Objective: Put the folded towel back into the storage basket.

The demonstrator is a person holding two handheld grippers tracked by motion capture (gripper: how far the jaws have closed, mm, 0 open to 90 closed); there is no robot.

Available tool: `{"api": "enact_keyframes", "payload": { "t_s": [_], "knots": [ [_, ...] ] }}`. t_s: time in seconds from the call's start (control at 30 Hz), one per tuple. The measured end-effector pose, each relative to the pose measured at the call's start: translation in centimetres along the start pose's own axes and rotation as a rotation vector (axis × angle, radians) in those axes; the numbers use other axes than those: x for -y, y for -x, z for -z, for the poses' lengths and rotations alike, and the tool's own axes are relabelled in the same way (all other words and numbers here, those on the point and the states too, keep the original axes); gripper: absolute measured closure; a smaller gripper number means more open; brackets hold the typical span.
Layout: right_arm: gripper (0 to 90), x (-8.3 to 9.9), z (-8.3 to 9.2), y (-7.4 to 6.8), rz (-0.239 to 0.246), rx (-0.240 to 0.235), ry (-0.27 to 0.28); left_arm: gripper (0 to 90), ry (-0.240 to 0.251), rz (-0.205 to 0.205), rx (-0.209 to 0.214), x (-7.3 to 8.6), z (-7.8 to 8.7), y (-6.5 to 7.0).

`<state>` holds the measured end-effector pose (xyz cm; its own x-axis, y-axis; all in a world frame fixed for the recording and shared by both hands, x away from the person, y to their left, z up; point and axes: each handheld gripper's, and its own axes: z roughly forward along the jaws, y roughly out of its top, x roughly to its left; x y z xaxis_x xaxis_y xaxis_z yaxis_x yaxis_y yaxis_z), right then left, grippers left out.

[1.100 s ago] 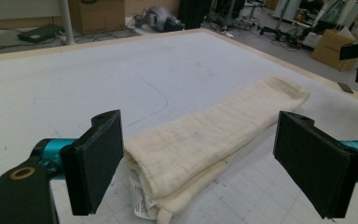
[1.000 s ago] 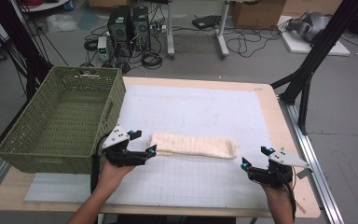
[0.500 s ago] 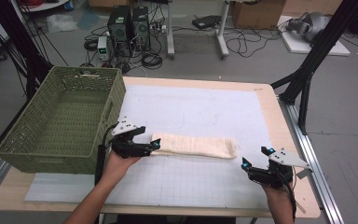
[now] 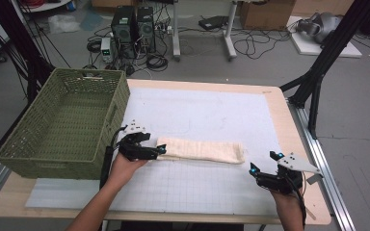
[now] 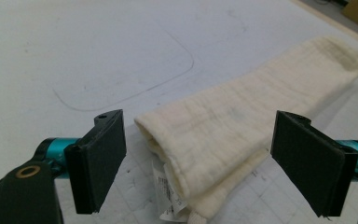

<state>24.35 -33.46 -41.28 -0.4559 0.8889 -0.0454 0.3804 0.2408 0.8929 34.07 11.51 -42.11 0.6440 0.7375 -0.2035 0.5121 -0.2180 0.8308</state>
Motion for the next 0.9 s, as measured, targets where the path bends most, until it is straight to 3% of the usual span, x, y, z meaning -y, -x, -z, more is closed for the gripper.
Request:
{"api": "enact_keyframes", "payload": {
  "t_s": [0.4,0.73,0.9],
  "knots": [
    [15.1,0.1,0.0,0.1,0.006,0.001,-0.005,24.8,-0.090,0.008,-0.016,0.5,-1.5,-0.4],
    [15.0,0.1,-0.1,0.1,0.003,-0.001,-0.009,28.6,-0.166,-0.040,-0.032,0.9,-2.3,-0.1],
    [15.1,0.1,-0.2,0.0,0.002,-0.005,-0.013,35.9,-0.178,-0.057,-0.020,1.1,-2.6,0.2]
  ]
}}
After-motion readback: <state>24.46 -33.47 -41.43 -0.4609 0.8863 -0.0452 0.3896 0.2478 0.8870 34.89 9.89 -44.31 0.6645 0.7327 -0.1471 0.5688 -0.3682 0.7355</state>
